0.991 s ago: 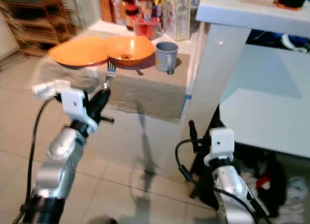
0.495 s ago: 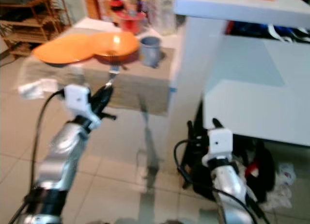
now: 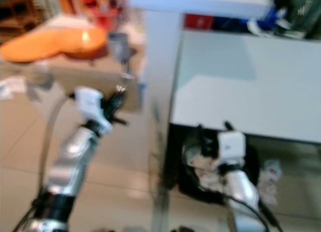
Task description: Setting the table
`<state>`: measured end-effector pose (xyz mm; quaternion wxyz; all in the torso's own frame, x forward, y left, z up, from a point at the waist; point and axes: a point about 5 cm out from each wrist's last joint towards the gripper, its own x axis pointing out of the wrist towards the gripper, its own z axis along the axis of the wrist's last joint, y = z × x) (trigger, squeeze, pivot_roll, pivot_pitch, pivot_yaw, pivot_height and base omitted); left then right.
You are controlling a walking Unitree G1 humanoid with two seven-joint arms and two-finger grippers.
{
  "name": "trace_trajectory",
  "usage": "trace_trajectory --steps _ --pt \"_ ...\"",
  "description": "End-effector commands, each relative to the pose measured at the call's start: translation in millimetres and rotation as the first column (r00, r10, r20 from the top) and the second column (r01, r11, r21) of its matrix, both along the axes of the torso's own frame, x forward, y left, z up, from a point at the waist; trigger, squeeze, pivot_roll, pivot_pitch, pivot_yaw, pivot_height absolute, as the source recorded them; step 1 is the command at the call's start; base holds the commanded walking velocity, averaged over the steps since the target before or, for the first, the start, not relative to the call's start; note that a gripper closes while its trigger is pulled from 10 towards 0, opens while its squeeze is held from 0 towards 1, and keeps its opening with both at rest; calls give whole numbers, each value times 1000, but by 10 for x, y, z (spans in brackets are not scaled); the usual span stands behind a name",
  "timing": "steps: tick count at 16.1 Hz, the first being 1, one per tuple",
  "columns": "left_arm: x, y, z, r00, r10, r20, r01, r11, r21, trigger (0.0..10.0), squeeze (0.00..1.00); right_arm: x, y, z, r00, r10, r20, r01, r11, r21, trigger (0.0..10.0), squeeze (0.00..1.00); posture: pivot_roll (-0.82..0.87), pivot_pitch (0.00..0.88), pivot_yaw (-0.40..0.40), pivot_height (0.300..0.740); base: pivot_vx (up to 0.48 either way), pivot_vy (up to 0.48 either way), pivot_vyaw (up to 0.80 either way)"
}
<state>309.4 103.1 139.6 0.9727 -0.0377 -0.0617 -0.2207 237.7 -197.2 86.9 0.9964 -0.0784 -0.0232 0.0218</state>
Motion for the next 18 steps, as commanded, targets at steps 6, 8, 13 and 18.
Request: trace_trajectory --steps 6,8,13,18 --pt "78 82 40 999 32 19 -32 999 23 0 0 16 70 -7 1000 17 2 -17 1000 -2 10000 0 -123 0 9 727 312 -357 -389" --pt "83 71 36 999 38 15 -38 999 20 0 0 1 80 -14 1000 19 1 -19 1000 -3 10000 0 -126 0 10 727 368 -304 0" --pt "57 6 19 999 28 15 -28 999 20 0 0 -38 77 -27 1000 15 -3 -15 1000 -4 10000 0 -132 0 15 727 365 -309 0" --pt "58 -68 48 1000 11 22 -11 1000 12 0 0 -43 75 -32 1000 13 -6 -13 1000 -7 10000 0 -133 0 18 727 349 -326 0"
